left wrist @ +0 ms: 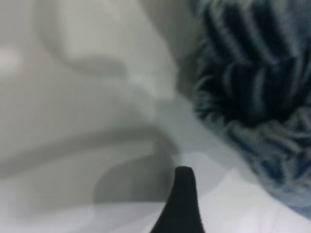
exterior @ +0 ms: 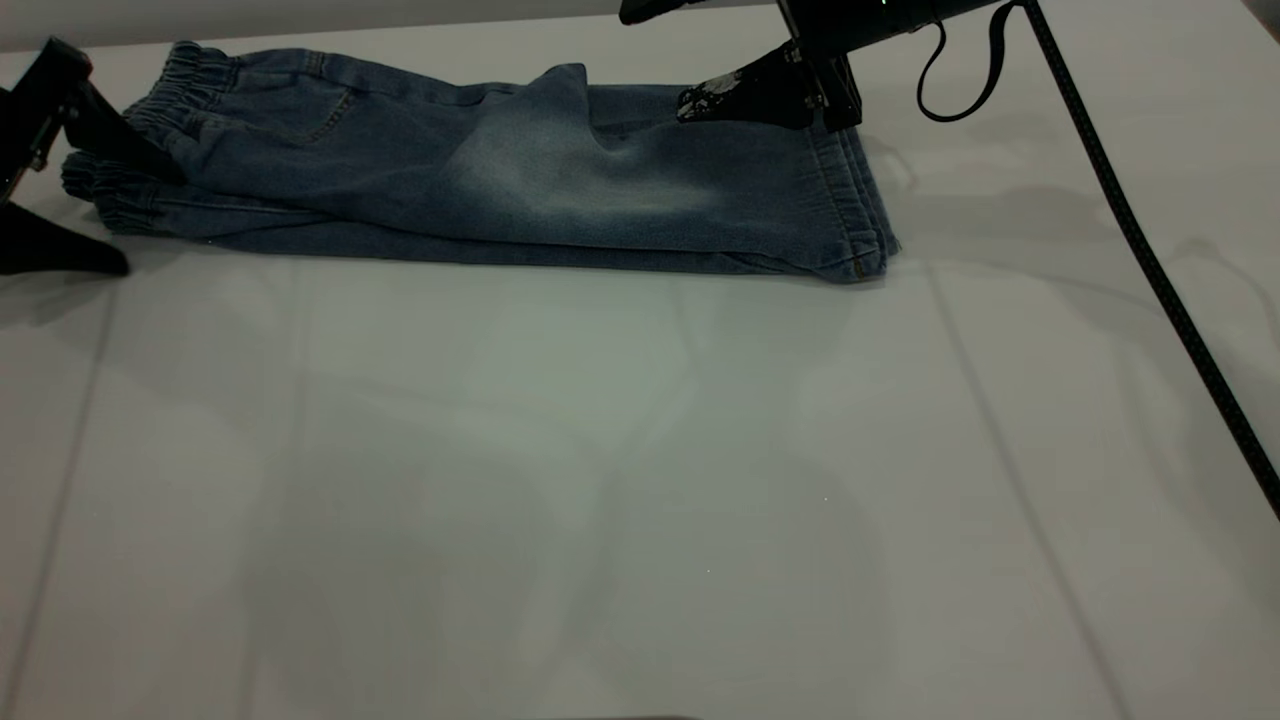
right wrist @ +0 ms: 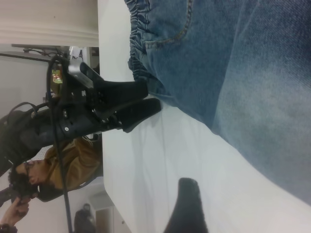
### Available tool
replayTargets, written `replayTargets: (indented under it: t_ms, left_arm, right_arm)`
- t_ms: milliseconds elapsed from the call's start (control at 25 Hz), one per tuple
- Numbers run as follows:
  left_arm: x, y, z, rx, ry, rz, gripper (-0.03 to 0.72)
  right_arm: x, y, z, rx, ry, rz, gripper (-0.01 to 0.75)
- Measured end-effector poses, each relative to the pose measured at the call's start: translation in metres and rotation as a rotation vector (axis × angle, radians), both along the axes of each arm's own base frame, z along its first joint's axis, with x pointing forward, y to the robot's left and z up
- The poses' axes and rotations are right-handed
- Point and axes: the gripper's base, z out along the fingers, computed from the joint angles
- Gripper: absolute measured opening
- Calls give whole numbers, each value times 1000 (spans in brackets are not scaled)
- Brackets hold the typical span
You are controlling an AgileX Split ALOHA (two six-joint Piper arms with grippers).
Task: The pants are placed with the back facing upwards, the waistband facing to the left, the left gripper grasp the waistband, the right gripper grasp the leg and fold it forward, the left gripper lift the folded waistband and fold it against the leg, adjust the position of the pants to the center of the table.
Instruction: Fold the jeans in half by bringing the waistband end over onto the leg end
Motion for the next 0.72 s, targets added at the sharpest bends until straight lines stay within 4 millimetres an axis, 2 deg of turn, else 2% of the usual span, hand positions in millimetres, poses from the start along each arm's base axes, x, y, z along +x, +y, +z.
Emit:
replayTargets:
  t_ms: [400, 600, 720]
  left_arm:
    - [8, 7, -1, 44, -68, 84, 591]
    - [12, 7, -8, -2, -90, 149, 588]
    - [14, 5, -15, -47, -95, 172, 552]
  right_arm:
    - [0, 0, 0, -5, 0, -5, 501]
    - [0, 0, 0, -6, -1, -5, 501]
    - [0, 0, 0, -3, 0, -2, 501]
